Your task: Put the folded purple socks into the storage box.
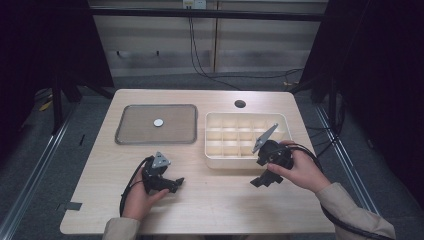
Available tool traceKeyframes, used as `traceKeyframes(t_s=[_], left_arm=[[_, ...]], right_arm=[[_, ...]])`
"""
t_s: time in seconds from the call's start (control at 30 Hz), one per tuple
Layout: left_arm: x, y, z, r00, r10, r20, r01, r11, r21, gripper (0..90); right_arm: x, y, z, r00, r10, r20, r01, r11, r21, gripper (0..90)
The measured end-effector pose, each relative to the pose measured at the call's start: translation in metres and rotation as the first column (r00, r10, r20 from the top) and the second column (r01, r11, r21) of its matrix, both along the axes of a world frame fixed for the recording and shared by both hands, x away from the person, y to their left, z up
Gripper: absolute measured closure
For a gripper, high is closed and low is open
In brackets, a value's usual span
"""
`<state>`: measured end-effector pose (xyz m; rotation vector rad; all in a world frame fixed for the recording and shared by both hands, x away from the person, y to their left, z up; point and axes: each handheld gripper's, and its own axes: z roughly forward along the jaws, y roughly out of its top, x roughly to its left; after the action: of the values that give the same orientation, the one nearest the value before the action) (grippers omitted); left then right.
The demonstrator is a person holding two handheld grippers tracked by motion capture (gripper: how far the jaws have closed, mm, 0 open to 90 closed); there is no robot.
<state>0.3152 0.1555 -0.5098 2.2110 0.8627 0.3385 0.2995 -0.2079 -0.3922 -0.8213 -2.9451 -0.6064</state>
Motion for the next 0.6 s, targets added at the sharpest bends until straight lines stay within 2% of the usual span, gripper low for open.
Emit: traceKeyframes(t_s=[0.6], left_arm=[[0.0000,0.0002,-0.0001,1.0000,0.000,0.001,0.000,1.0000,-0.001,9.4]], right_arm=[[-0.0089,0.0088,-0.0100,0.9992,0.040,0.005,-0.040,0.9981,0.048,19.2]])
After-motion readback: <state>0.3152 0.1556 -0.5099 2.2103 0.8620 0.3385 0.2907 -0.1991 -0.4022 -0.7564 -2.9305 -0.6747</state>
